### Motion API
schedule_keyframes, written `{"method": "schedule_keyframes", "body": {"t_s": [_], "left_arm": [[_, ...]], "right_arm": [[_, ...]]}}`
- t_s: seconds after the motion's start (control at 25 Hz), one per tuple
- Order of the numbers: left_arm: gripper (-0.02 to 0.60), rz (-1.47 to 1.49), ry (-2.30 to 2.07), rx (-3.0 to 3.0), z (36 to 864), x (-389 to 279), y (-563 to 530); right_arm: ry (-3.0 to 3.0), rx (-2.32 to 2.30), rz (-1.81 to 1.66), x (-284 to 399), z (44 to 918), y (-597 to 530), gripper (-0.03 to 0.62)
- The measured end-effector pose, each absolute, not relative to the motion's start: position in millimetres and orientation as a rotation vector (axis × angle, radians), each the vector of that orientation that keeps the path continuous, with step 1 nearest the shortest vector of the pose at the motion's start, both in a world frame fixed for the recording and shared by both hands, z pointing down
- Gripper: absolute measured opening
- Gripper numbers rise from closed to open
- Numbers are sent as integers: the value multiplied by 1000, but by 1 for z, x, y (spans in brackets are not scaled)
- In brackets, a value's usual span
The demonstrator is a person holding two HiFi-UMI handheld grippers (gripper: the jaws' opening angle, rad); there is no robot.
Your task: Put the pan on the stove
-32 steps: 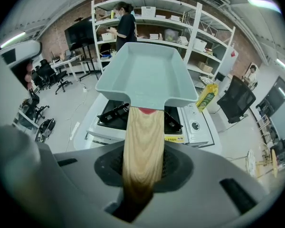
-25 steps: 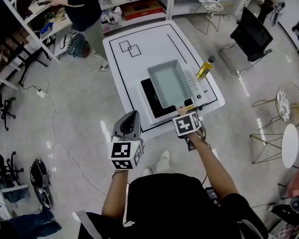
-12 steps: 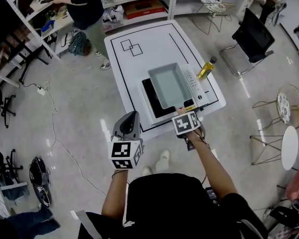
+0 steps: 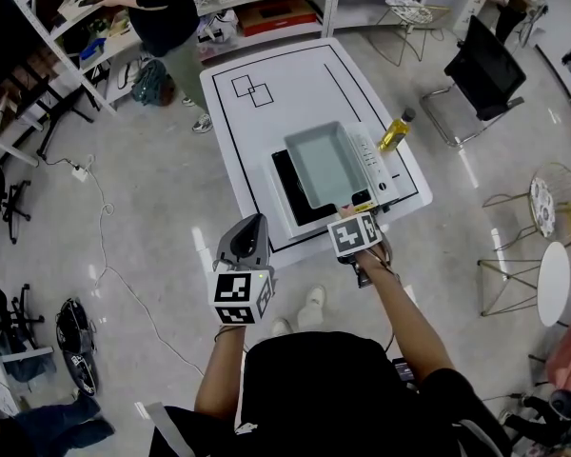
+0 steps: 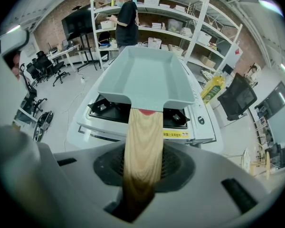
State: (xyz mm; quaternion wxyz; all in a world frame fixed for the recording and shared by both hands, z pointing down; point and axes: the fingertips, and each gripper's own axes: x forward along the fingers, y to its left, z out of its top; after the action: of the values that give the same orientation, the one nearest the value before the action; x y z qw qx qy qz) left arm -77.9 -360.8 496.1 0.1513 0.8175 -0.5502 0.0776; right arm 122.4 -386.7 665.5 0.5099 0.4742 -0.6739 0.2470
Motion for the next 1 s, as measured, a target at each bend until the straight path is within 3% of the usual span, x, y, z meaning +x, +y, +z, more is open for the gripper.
{"method": "schedule_keyframes", "body": {"t_s": [0.44,1.0], "left_arm": [[8,226,-1577,2341,497,-79,-360],[8,221,-1571,2352,495,-80,-359]], "right_arm": [[-1629,1117,618,120,658,-387,95],[-1686,1169,604,115,642,-392,146]]}}
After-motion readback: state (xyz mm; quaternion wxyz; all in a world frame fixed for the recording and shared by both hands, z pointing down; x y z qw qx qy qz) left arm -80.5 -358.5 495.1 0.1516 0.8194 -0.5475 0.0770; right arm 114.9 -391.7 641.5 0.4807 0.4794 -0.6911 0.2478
